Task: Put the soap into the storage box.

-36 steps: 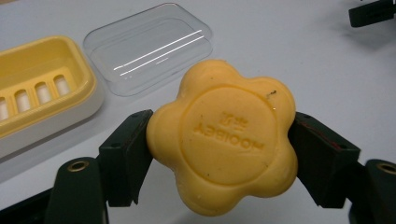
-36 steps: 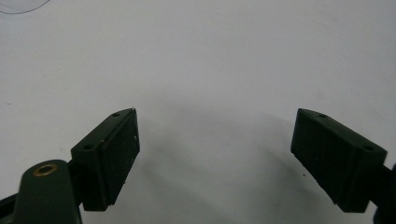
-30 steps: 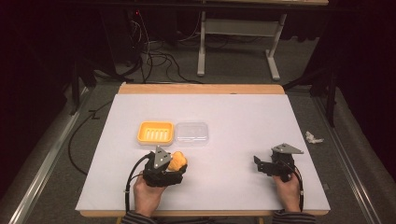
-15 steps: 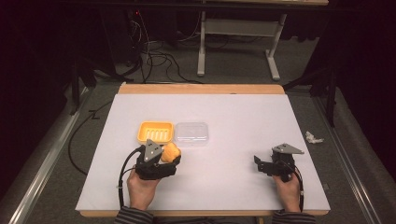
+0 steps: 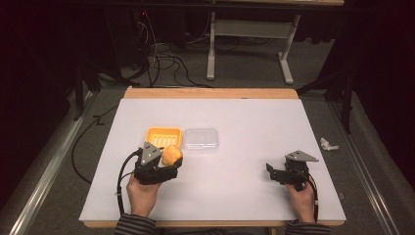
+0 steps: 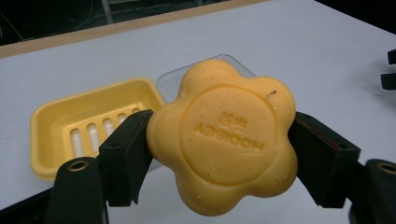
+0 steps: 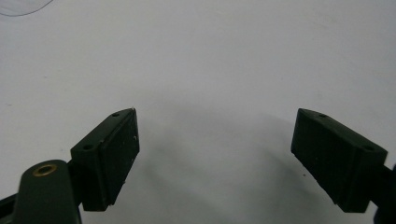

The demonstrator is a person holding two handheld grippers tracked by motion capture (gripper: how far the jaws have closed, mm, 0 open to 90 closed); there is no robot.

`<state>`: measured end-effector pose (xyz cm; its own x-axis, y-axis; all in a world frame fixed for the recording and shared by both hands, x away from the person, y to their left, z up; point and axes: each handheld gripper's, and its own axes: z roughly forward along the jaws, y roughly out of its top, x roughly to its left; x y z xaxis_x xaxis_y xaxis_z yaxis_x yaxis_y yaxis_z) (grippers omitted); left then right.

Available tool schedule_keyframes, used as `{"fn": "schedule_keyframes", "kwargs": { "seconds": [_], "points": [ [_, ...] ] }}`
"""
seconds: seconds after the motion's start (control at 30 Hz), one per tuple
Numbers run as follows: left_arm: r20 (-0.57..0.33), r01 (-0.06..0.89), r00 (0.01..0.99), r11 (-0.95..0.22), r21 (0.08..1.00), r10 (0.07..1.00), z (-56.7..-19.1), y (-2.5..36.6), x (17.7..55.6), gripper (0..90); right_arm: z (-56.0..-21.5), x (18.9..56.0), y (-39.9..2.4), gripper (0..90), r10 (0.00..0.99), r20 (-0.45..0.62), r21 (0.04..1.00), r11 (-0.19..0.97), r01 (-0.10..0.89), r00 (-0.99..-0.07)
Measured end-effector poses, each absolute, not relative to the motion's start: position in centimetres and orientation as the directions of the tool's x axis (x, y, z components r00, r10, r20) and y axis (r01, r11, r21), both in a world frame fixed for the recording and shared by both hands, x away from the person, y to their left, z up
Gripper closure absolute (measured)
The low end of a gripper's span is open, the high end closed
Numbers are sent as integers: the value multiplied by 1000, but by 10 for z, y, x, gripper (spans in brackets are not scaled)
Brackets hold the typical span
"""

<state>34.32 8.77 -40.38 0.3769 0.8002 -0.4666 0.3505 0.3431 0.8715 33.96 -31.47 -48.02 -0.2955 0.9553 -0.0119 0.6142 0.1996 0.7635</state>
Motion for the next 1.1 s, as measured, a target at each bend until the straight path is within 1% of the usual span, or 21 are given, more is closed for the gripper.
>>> {"fn": "schedule_keyframes", "kwargs": {
  "seconds": [0.17, 0.47, 0.9, 1.1],
  "points": [
    [-470, 342, 364, 354, 870, 804, -403, 93, 346, 274, -480, 340, -315, 156, 954, -14, 763, 203, 613, -298],
    [-510, 355, 344, 394, 848, 788, -402, 96, 362, 274, -480, 340, -314, 155, 955, -11, 761, 200, 617, -296],
    [-491, 346, 331, 381, 858, 806, -400, 97, 375, 274, -480, 340, -315, 155, 955, -13, 764, 200, 614, -295],
    [-489, 360, 322, 373, 855, 810, -402, 98, 382, 274, -480, 339, -315, 154, 956, -13, 764, 198, 614, -292]
  ]
}}
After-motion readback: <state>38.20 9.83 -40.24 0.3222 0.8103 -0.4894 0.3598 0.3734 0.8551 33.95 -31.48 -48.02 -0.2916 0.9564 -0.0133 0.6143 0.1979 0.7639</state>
